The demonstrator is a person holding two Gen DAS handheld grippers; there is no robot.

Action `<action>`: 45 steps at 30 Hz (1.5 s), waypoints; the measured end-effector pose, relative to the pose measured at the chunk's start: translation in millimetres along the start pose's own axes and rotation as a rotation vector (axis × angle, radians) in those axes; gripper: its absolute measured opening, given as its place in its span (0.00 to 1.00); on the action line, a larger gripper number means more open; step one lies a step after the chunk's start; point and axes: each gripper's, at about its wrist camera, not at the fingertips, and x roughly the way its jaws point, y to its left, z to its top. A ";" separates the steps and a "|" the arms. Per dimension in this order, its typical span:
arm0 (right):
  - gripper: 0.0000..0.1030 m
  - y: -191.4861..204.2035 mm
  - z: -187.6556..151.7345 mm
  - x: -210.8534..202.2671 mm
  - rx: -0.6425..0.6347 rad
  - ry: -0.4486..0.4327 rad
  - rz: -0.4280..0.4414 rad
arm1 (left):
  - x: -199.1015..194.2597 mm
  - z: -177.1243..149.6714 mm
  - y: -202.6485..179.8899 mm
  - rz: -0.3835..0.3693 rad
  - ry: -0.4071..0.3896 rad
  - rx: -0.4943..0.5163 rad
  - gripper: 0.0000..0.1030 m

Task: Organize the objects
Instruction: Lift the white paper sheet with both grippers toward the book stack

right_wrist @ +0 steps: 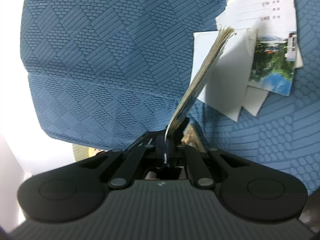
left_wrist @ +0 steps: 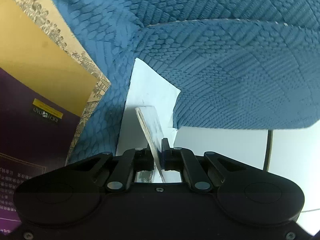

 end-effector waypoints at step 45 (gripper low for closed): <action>0.06 117.4 -36.2 -24.4 -0.281 0.103 0.006 | -220.0 -77.5 -77.8 0.010 -0.260 0.372 0.03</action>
